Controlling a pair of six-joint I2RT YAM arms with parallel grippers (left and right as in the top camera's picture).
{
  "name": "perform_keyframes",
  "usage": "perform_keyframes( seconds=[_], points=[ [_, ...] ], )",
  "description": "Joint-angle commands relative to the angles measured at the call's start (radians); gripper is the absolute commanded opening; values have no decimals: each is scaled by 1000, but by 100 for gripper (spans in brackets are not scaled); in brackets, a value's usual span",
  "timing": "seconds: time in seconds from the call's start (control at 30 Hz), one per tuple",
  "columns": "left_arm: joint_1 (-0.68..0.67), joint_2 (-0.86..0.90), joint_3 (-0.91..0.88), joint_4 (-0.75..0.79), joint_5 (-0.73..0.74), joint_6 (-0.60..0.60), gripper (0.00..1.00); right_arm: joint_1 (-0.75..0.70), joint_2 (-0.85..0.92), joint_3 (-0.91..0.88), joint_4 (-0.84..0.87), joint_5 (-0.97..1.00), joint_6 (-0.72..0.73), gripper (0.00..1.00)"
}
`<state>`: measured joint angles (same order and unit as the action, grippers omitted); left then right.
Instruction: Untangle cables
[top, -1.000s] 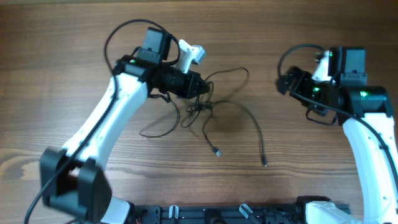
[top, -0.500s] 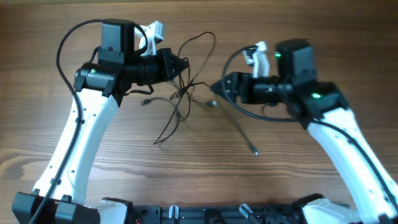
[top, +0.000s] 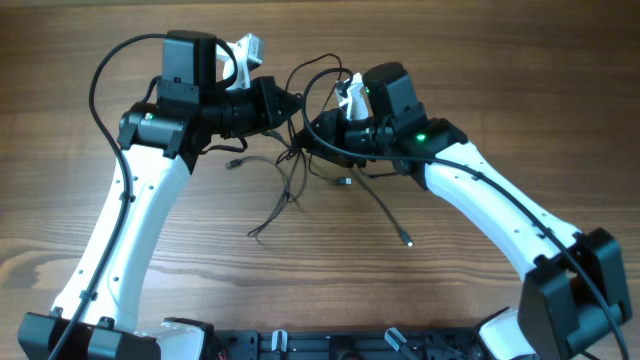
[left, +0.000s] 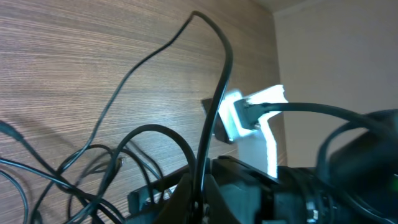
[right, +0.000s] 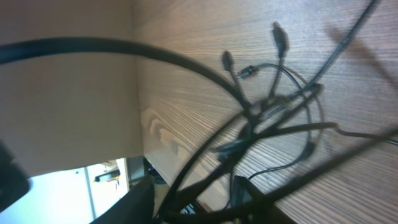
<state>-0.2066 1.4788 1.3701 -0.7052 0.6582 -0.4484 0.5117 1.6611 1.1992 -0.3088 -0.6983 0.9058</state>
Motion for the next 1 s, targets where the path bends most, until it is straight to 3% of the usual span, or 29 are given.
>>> perform_keyframes(
  seconds=[0.0, 0.13, 0.37, 0.57, 0.6, 0.67, 0.8, 0.9, 0.93, 0.97],
  points=[
    [16, -28, 12, 18, -5, -1, 4, 5, 42, 3, -34, 56, 10, 19],
    [103, -67, 12, 13, 3, -1, 4, -16, 44, 3, -214, 267, -84, 4],
    [386, -241, 12, -35, 7, 7, 4, -124, 44, 3, -534, 736, -203, 4],
    [645, -313, 12, -117, 10, 105, 4, -262, 44, 3, -632, 995, -226, 4],
    [679, -313, 12, -129, 10, 105, 4, -283, 44, 3, -630, 983, -237, 4],
    [716, -311, 12, -153, 10, 123, 4, -304, 42, 3, -584, 785, -409, 4],
    [684, -311, 12, -161, 13, 190, 4, -293, -7, 42, -524, 339, -670, 4],
    [648, -311, 12, -181, 13, 226, 4, -293, -103, 124, -513, 7, -753, 4],
    [632, -311, 12, -193, 13, 245, 9, -293, -131, 155, -510, -51, -746, 4],
    [617, -311, 12, -211, 14, 267, 24, -293, -161, 182, -502, -101, -735, 4]
  ],
)
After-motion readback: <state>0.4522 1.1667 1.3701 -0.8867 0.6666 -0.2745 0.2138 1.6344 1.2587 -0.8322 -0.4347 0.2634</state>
